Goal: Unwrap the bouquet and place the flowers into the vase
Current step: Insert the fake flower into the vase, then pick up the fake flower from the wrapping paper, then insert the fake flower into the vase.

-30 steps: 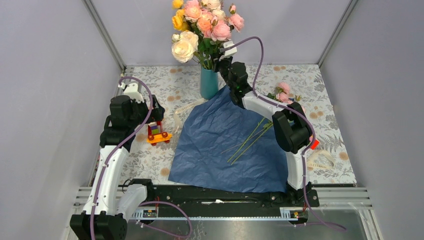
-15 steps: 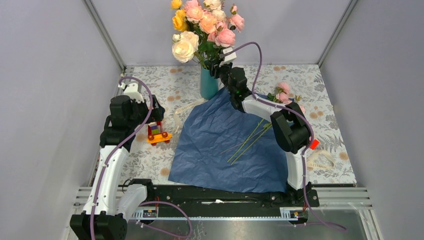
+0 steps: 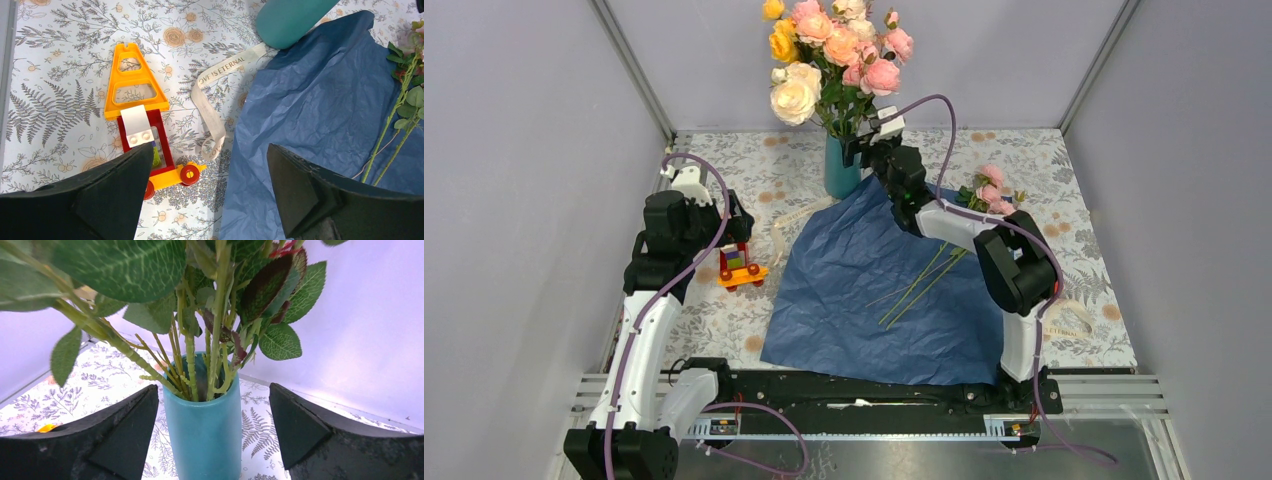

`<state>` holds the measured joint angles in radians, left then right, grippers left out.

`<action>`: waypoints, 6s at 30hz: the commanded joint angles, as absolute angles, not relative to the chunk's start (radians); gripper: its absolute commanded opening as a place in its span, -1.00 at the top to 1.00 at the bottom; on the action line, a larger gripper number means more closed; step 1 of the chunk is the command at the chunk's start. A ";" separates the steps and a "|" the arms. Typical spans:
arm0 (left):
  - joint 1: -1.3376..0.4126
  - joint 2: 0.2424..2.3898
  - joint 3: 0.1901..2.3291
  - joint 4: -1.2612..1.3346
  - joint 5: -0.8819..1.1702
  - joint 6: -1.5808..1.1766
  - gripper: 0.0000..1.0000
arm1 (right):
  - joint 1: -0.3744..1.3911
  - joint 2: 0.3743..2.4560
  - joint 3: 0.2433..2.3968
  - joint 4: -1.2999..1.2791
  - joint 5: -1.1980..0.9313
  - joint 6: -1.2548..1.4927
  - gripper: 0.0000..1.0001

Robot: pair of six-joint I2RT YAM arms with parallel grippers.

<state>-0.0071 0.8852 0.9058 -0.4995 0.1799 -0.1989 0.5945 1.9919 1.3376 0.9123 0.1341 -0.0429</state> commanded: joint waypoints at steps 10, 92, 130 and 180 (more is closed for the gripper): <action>-0.002 0.876 0.898 -0.448 0.199 -0.190 -0.82 | 0.607 1.699 1.130 0.980 0.221 -0.008 -0.84; -0.002 0.877 0.874 -0.430 0.258 -0.213 -0.81 | 0.253 1.403 0.557 0.115 0.168 0.867 0.63; -0.003 0.865 0.868 -0.418 0.302 -0.220 -0.81 | 0.254 0.941 0.466 0.091 0.232 0.718 1.00; -1.024 1.087 0.675 0.371 0.231 -0.791 0.94 | 0.757 0.817 0.622 0.413 -0.011 0.851 1.00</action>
<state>-1.0145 1.0931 0.6392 0.2909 0.2382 -0.8101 0.7406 0.8047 0.5648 0.3668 -0.0193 0.8684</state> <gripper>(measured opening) 0.164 0.085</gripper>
